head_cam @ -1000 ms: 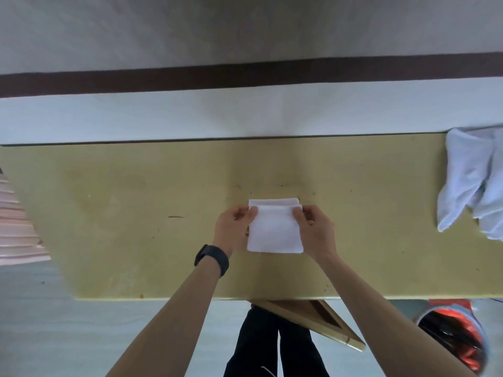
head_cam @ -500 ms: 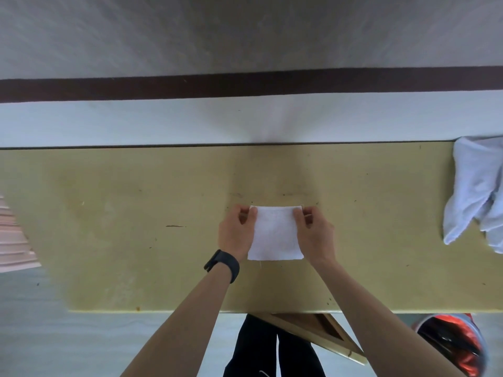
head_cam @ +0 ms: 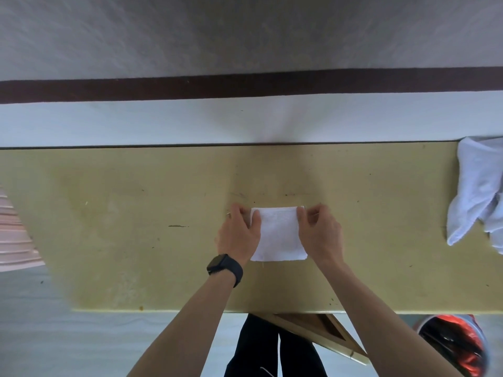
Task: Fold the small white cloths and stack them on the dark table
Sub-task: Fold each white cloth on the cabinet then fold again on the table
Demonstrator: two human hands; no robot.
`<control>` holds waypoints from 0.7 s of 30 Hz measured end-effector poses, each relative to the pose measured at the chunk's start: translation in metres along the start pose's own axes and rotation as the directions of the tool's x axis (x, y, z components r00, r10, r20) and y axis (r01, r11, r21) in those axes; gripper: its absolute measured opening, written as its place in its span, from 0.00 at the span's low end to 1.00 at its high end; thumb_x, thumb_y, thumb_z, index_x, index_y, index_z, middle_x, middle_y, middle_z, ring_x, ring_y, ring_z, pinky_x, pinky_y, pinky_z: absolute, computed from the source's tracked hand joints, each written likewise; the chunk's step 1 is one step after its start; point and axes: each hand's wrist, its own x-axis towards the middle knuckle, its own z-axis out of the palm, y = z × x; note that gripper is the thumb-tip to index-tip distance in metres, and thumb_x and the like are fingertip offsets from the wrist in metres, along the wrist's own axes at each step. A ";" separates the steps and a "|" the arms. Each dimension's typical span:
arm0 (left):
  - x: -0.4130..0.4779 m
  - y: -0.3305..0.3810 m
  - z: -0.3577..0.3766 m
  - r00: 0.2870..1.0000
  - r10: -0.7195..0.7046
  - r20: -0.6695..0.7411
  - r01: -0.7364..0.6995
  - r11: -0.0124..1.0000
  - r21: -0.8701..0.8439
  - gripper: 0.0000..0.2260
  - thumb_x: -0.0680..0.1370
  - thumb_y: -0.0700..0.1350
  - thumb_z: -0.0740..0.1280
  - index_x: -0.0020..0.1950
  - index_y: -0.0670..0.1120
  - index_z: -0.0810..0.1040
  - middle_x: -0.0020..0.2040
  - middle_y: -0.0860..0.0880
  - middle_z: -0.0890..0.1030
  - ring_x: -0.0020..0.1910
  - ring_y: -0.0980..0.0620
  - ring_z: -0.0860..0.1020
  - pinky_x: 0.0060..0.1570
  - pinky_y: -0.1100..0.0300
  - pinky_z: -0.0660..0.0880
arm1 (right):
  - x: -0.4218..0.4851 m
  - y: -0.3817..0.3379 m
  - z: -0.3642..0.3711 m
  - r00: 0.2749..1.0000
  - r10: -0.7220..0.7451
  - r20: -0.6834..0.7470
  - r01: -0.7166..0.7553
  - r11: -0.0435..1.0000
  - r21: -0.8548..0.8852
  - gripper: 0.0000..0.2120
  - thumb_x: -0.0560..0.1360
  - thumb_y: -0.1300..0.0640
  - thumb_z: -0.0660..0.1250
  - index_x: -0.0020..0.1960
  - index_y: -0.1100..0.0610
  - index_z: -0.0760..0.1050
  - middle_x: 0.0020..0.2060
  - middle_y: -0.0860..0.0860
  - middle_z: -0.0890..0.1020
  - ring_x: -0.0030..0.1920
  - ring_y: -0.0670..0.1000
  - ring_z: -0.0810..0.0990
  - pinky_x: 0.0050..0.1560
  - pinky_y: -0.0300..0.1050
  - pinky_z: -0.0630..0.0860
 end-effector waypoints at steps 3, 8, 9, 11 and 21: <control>-0.010 -0.015 0.006 0.919 0.365 -0.152 -0.325 0.916 0.236 0.12 0.80 0.54 0.61 0.56 0.47 0.73 0.50 0.48 0.78 0.45 0.46 0.76 0.40 0.53 0.75 | -0.015 0.009 0.001 0.982 -0.147 -0.122 0.143 0.989 -0.038 0.13 0.80 0.45 0.61 0.55 0.54 0.73 0.50 0.47 0.74 0.48 0.52 0.74 0.45 0.47 0.71; -0.017 -0.044 0.028 0.747 0.664 -0.002 -0.617 0.695 0.368 0.22 0.81 0.51 0.57 0.75 0.48 0.69 0.74 0.49 0.70 0.72 0.47 0.67 0.68 0.46 0.66 | -0.033 0.028 0.027 0.801 -0.595 -0.070 0.538 0.766 -0.353 0.17 0.80 0.50 0.61 0.67 0.54 0.74 0.66 0.51 0.75 0.64 0.56 0.73 0.56 0.52 0.72; -0.017 -0.048 0.031 0.748 0.662 0.038 -0.626 0.686 0.372 0.24 0.81 0.52 0.57 0.77 0.48 0.65 0.78 0.50 0.65 0.76 0.49 0.62 0.72 0.44 0.63 | -0.032 0.032 0.032 0.794 -0.608 -0.012 0.557 0.735 -0.386 0.21 0.81 0.50 0.59 0.72 0.54 0.70 0.72 0.51 0.71 0.71 0.55 0.69 0.62 0.52 0.68; -0.017 -0.052 0.031 0.771 0.628 0.111 -0.617 0.692 0.374 0.28 0.82 0.56 0.56 0.81 0.48 0.57 0.81 0.53 0.55 0.80 0.52 0.52 0.76 0.42 0.53 | -0.029 0.043 0.037 0.811 -0.581 0.067 0.552 0.722 -0.417 0.27 0.82 0.48 0.53 0.79 0.55 0.56 0.79 0.49 0.58 0.78 0.51 0.56 0.73 0.54 0.56; -0.020 -0.059 0.026 0.800 0.535 0.272 -0.600 0.711 0.367 0.35 0.81 0.64 0.51 0.82 0.50 0.42 0.82 0.53 0.42 0.80 0.53 0.41 0.76 0.42 0.42 | -0.025 0.057 0.031 0.825 -0.517 0.227 0.561 0.705 -0.433 0.32 0.82 0.41 0.45 0.81 0.54 0.45 0.81 0.49 0.45 0.80 0.51 0.43 0.76 0.61 0.44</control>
